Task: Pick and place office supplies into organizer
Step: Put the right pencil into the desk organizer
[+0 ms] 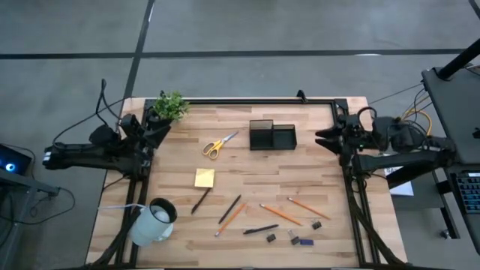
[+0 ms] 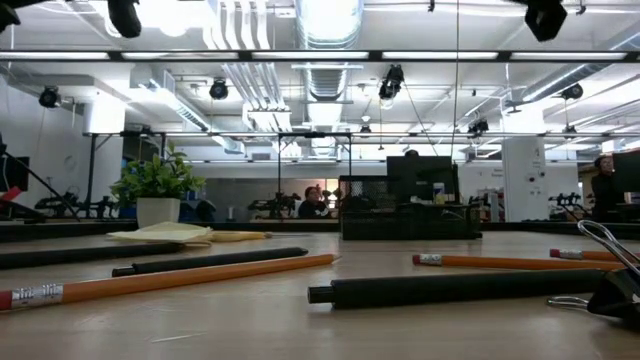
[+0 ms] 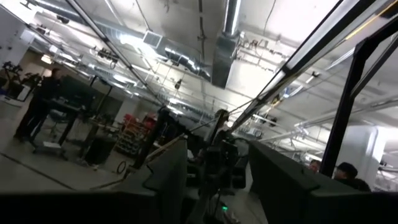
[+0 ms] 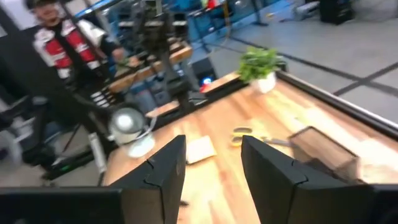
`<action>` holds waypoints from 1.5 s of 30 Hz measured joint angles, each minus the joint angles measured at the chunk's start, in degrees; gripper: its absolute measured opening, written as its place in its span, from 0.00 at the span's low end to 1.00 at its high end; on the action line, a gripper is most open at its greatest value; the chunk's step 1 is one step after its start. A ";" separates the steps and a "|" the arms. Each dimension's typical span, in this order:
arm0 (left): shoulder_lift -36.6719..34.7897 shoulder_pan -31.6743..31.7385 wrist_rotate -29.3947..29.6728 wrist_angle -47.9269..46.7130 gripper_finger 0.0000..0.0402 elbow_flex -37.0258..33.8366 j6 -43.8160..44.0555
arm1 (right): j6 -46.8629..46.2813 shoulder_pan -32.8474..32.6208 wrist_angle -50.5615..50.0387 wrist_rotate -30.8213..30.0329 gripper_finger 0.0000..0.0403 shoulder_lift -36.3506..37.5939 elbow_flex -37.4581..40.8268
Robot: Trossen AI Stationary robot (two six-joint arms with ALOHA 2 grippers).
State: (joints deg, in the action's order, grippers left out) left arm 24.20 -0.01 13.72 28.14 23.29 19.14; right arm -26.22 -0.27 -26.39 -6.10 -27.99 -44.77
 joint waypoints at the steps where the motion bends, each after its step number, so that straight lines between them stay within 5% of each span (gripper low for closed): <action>1: -0.06 0.00 -0.02 0.24 0.39 0.20 -0.01 | 0.05 0.00 0.00 0.88 0.36 -0.84 -0.83; 18: 0.66 0.00 2.15 -0.22 0.39 0.07 0.01 | -10.03 0.00 -0.67 21.43 0.36 -12.08 -5.16; 35: 1.07 -0.02 2.19 -0.27 0.39 0.07 0.07 | -13.89 -3.46 -24.91 18.89 0.35 -23.87 -18.90; 45: 1.56 -0.01 2.15 -0.22 0.39 0.04 0.10 | -15.86 -10.43 -27.88 17.93 0.35 -33.48 -21.43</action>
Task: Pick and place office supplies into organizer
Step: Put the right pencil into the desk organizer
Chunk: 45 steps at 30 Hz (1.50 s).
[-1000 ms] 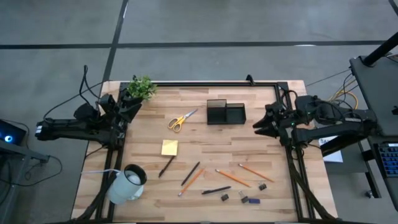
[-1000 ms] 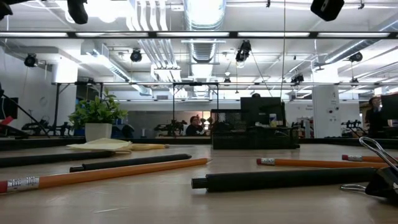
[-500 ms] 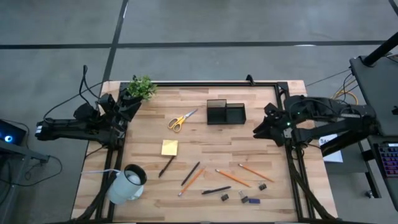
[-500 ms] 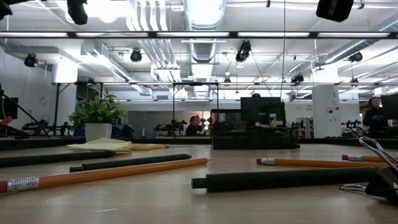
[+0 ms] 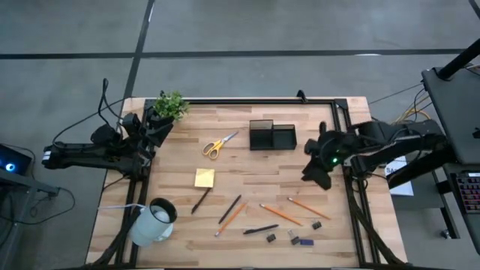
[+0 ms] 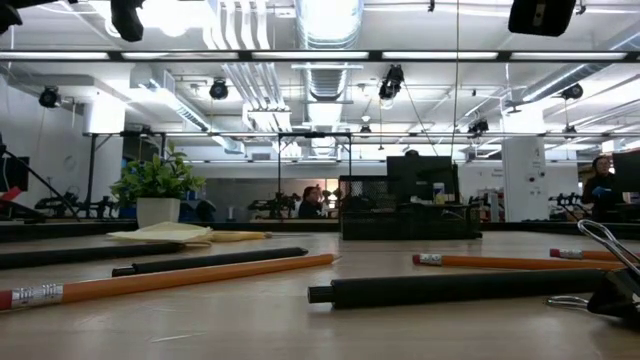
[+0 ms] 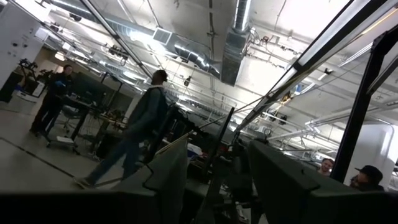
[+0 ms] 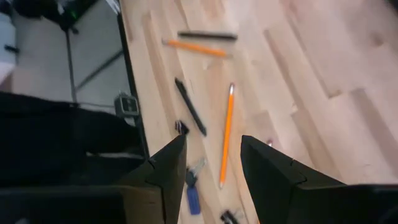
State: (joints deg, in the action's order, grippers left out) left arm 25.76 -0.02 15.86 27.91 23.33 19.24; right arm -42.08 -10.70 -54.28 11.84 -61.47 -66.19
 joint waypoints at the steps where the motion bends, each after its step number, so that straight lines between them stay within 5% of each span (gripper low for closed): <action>1: 0.00 0.00 -0.03 0.01 0.39 0.00 0.01 | -0.27 -0.80 0.01 0.02 0.35 -1.09 0.03; 16: 0.00 0.01 -0.05 -0.08 0.39 -0.02 -0.08 | -4.52 -10.01 0.02 -8.76 0.35 -13.30 -0.11; 45: -0.02 -0.01 -0.05 0.33 0.39 -0.07 -0.12 | -0.51 -13.77 2.62 -13.55 0.46 -33.05 2.28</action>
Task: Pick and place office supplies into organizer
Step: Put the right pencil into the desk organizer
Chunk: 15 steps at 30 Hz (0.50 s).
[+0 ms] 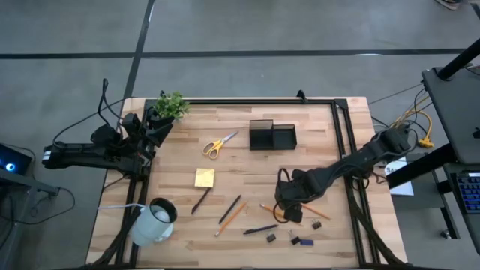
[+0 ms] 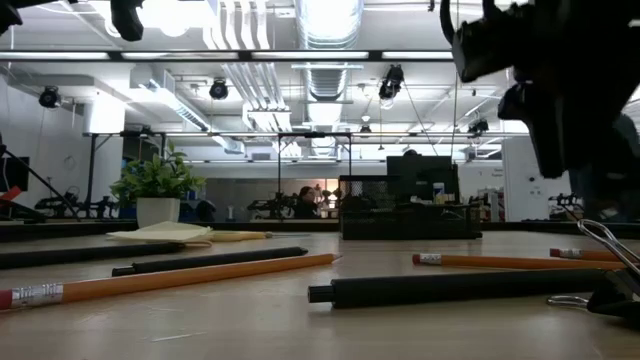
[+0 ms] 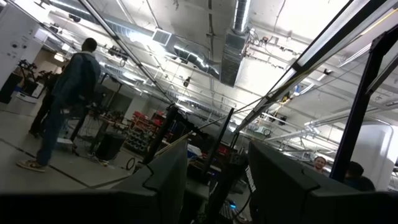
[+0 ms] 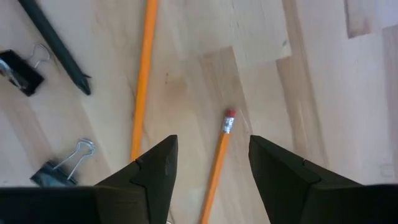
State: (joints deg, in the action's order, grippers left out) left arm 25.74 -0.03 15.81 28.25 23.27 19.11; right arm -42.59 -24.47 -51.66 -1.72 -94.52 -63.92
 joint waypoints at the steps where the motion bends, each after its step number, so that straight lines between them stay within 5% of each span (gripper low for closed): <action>1: -0.01 0.02 0.00 0.03 0.39 0.00 0.00 | -0.88 -0.28 1.43 0.00 0.46 -0.04 0.91; 7: -0.13 0.00 -0.02 -0.02 0.39 0.00 0.00 | -7.39 -1.71 12.31 0.25 0.46 3.17 8.54; 15: -0.37 0.01 0.03 -0.18 0.39 0.00 -0.07 | -8.45 -1.79 13.59 -0.07 0.43 8.02 16.31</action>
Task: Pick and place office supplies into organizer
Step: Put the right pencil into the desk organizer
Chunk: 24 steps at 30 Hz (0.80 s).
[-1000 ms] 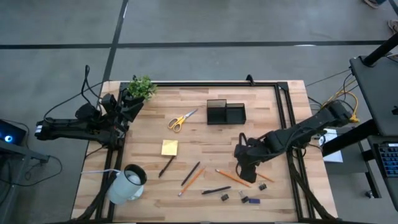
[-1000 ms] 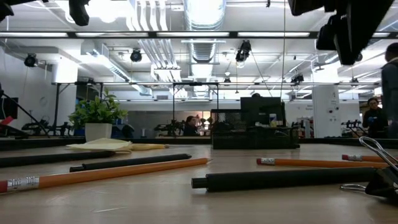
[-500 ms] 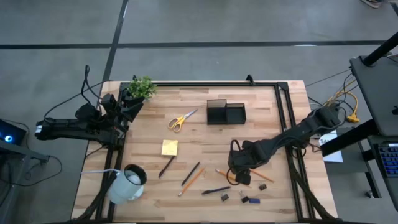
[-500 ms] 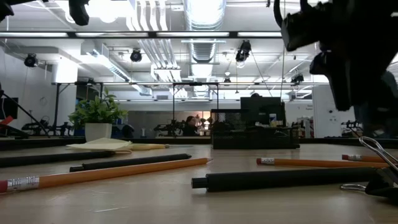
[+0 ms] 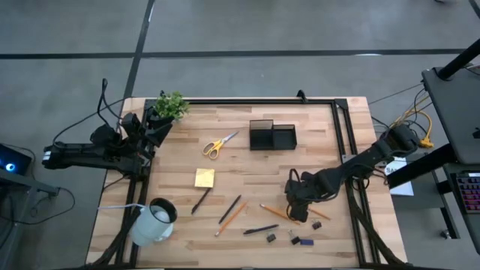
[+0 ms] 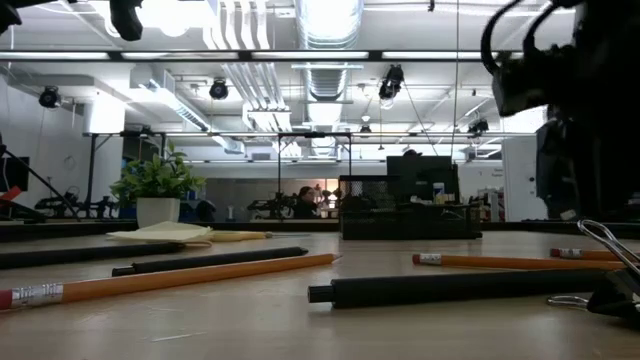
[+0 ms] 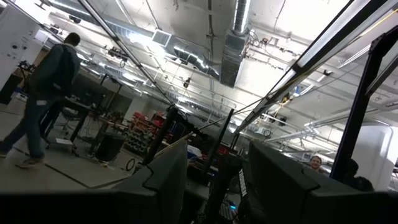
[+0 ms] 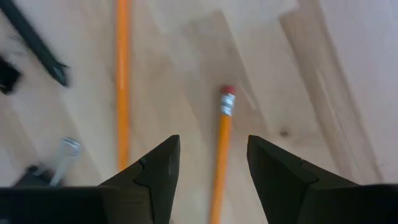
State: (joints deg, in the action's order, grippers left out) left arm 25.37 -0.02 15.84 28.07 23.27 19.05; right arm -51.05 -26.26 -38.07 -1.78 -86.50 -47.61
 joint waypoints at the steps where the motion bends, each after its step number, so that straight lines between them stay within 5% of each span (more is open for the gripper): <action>1: -0.01 0.01 0.01 -0.02 0.39 0.00 0.00 | 0.00 0.02 0.39 -0.04 0.43 0.20 0.85; 24: -0.01 0.00 0.04 0.05 0.39 0.00 0.01 | 0.28 2.27 7.91 -4.00 0.43 -4.41 3.05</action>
State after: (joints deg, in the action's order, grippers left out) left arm 25.36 -0.02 15.88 28.12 23.27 19.06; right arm -50.76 -23.99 -30.16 -5.78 -90.92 -44.56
